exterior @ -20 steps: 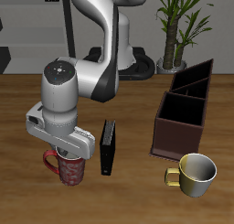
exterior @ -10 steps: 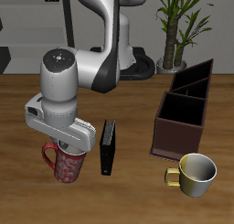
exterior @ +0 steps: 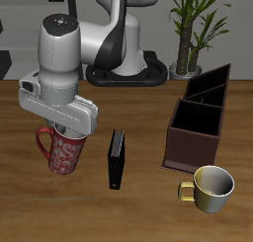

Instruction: Place the red mug into the left desk caddy's right compartment

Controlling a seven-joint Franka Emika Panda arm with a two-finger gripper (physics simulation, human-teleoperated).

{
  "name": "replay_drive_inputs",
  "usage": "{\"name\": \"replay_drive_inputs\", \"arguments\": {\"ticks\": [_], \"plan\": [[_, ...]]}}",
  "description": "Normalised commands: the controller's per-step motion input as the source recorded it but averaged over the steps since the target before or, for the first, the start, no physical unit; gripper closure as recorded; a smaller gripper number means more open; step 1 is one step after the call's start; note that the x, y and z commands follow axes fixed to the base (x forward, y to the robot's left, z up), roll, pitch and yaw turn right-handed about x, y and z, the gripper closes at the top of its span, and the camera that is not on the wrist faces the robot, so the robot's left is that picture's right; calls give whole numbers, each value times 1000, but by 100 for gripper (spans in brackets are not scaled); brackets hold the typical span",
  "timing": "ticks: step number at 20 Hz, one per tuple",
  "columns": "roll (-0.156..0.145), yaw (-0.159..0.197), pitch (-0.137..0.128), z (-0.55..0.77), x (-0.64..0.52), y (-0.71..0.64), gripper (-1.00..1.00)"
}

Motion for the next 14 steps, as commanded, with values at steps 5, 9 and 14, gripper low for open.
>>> {"name": "replay_drive_inputs", "arguments": {"ticks": [5,9,14], "plan": [[-23,31,-87,764,-429,-43,100],[-3,29,-64,486,-389,58,100],[13,45,16,388,-415,209,100]]}}
